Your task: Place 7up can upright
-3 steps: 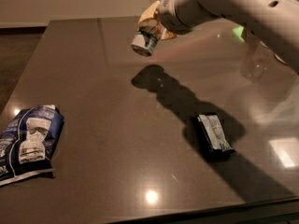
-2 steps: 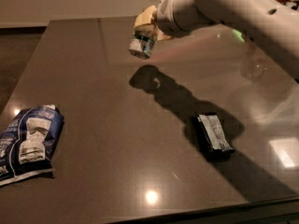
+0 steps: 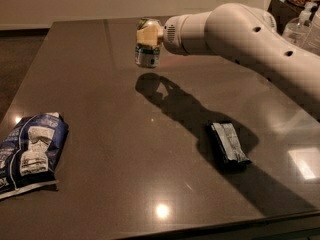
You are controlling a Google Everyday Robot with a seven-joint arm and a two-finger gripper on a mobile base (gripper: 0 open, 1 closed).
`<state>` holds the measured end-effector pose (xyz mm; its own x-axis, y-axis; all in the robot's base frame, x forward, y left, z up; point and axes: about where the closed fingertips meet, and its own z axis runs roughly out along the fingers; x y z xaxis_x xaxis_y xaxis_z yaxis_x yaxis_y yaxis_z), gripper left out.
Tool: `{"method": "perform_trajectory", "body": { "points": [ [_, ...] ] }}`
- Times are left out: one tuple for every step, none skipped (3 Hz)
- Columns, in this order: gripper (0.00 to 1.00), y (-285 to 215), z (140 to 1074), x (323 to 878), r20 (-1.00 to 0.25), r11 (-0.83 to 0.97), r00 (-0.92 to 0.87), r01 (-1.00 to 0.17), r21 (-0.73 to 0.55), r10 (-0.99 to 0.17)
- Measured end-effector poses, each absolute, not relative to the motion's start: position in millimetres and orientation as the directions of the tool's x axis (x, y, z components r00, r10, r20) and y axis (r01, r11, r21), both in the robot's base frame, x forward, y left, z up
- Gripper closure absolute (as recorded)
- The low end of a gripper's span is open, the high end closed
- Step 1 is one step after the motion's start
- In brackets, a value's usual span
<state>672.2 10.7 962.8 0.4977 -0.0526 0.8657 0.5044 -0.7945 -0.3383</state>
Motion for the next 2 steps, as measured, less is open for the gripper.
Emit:
{"method": "perform_trajectory", "body": {
  "points": [
    [1.0,16.3,957.2,668.8,0.911,-0.781,0.412,0.574,-0.247,0.014],
    [1.0,20.7,945.8,664.5,0.94,-0.768,0.335,0.619,-0.165,0.069]
  ]
}}
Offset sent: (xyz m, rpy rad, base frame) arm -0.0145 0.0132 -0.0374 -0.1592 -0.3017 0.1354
